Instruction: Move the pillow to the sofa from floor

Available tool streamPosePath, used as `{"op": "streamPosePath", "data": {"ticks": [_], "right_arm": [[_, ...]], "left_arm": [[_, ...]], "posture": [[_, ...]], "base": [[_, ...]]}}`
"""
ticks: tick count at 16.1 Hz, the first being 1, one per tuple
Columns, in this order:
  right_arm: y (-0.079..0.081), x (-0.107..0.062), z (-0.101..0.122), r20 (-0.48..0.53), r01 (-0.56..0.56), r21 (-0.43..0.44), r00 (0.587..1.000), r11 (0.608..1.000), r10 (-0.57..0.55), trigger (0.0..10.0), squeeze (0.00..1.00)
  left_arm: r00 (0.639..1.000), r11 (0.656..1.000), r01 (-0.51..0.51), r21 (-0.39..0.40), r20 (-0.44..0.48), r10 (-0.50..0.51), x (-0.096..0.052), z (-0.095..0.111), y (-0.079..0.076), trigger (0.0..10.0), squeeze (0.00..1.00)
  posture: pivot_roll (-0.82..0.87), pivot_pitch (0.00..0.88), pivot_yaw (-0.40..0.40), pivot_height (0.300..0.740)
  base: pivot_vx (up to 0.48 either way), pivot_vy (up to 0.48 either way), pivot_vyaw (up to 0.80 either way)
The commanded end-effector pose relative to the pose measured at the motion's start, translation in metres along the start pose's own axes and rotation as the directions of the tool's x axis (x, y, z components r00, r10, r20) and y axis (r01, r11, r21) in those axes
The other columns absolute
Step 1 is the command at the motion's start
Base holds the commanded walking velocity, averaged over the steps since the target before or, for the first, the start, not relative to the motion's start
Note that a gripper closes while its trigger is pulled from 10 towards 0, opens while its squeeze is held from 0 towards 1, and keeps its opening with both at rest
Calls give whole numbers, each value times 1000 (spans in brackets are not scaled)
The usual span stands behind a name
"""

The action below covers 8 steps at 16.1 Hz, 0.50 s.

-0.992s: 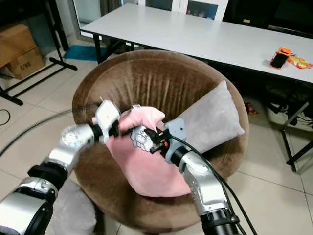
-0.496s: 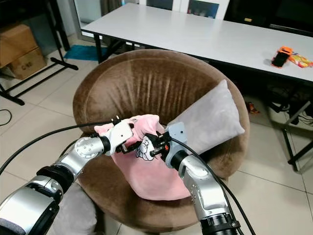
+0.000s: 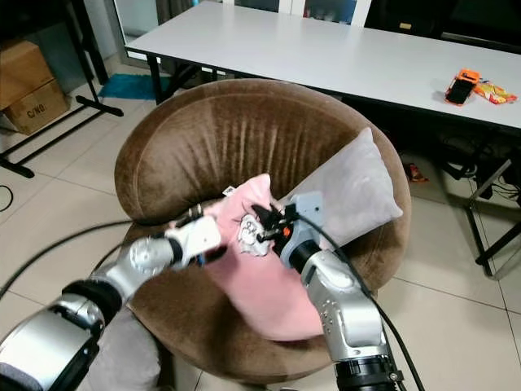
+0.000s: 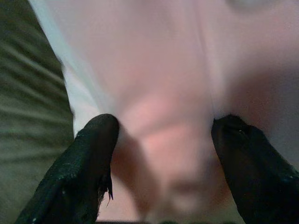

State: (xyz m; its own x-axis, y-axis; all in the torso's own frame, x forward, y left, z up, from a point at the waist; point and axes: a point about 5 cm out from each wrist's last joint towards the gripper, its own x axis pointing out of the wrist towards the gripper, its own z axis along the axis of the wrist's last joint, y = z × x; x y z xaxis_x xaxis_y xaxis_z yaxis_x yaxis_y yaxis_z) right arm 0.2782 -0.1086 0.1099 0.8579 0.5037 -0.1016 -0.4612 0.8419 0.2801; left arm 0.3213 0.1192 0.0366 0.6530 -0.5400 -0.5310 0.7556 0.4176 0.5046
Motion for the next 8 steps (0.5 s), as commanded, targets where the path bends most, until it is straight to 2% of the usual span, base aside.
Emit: {"op": "streamPosePath", "data": {"ticks": [1,4,5,6,8], "right_arm": [[5,0,22,91,-23,-17,996,1000,25,10000,0],[15,-2,13,38,-57,-31,998,998,58,10000,0],[17,-2,10,8,-61,-50,998,997,61,10000,0],[16,-1,6,-27,-57,-71,998,996,55,10000,0],[13,0,-7,-110,-40,-123,994,992,26,10000,0]], "left_arm": [[998,999,31,-6,-61,-32,-2,-13,-11,10000,27],[997,1000,7,-27,-74,-9,-3,-19,-16,10000,31],[999,999,-12,-30,-35,11,-4,-15,-13,10000,27],[999,999,-27,-42,26,28,-4,-8,-8,10000,27],[970,992,-23,-123,236,52,-5,17,4,10000,20]], "posture": [[-195,0,-9,740],[-201,0,-18,740],[-201,0,-18,740],[-199,0,-16,740],[-180,0,-20,740]], "base": [[0,0,0],[0,0,0],[0,0,0],[0,0,0],[0,0,0]]}}
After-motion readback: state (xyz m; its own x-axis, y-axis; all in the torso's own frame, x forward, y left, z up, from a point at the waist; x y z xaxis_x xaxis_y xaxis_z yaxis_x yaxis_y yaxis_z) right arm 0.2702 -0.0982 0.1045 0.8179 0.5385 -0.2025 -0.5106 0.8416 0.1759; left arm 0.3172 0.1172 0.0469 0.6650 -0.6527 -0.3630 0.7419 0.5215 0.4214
